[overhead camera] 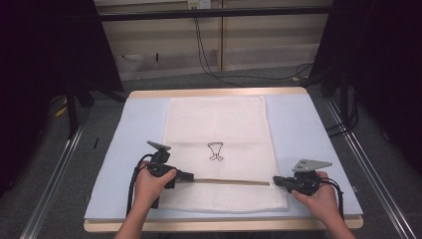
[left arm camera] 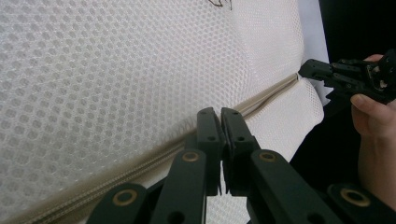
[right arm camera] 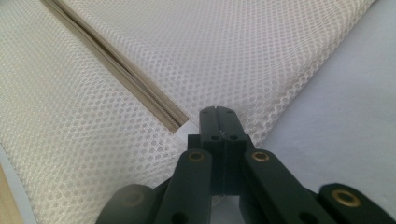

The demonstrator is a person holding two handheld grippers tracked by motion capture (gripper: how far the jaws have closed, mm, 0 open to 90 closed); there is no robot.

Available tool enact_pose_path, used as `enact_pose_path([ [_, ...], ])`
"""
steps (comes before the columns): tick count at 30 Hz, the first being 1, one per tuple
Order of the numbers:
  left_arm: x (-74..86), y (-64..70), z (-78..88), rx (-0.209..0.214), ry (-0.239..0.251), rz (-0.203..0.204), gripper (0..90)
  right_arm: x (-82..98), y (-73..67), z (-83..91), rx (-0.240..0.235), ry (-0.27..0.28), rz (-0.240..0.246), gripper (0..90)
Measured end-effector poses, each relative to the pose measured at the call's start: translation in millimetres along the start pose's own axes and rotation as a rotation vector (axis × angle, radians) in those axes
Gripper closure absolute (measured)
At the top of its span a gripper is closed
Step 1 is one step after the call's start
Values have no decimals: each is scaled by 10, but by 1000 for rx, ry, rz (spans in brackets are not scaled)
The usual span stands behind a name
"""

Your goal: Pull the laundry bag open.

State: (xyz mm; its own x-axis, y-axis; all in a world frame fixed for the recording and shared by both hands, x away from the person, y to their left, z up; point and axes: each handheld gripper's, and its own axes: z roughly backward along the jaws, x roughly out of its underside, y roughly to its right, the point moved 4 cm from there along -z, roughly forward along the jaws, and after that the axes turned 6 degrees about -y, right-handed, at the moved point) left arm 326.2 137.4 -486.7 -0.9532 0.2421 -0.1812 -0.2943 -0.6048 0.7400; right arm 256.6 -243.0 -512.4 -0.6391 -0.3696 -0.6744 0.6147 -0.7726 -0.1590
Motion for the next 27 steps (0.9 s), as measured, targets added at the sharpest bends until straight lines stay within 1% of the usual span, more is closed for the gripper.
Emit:
enact_pose_path([
  [2, 0, -14, 16, -10, -3, -9, 874, 0, 0, 0, 0, 0, 0, 900],
  [3, 1, -16, 24, -12, 0, -3, 874, 0, 1, 0, 0, 0, 0, 900],
  [5, 1, -24, 37, 4, 7, -1, 874, 0, 3, 0, -1, 0, 1, 900],
  [6, 8, -32, 44, -9, 1, -1, 874, 0, 3, 0, -1, 0, 1, 900],
  [8, 12, -40, 56, -6, 3, 4, 874, 0, 2, 0, 0, 0, 1, 900],
  [9, 14, -46, 60, -11, 7, 4, 874, 0, 1, 0, -1, 0, 1, 900],
  [10, 19, -45, 70, 3, 7, 14, 874, 0, 1, 0, 0, 0, 1, 900],
  [11, 20, -55, 76, 1, 6, 6, 874, 0, 0, 0, -1, 0, 0, 900],
  [12, 22, -65, 89, -9, 11, 8, 874, 0, 0, 0, 0, 0, 0, 900],
  [13, 26, -68, 98, -8, 12, 14, 874, 0, 0, 0, 0, 0, 0, 900],
  [14, 28, -80, 106, -6, 15, 12, 874, 0, 0, 0, 0, 0, 0, 900],
  [16, 40, -104, 130, -10, 21, 25, 874, -1, 0, 0, 0, -1, 1, 900],
  [17, 48, -118, 146, -3, 15, 24, 874, -1, 1, 0, 0, -1, 1, 900],
  [19, 60, -149, 167, -12, 29, 29, 874, -2, 2, -2, 1, 1, 1, 900],
  [24, 81, -200, 246, -13, 39, 34, 874, -3, 3, -3, 0, 1, 3, 900],
  [25, 83, -209, 264, -16, 36, 33, 874, -3, 4, -3, 1, 1, 3, 900],
  [26, 88, -215, 276, -10, 40, 36, 874, -2, 5, -2, 0, 0, 6, 900],
  [27, 90, -232, 289, -21, 43, 23, 874, -3, 3, -2, -1, 1, 3, 900],
])
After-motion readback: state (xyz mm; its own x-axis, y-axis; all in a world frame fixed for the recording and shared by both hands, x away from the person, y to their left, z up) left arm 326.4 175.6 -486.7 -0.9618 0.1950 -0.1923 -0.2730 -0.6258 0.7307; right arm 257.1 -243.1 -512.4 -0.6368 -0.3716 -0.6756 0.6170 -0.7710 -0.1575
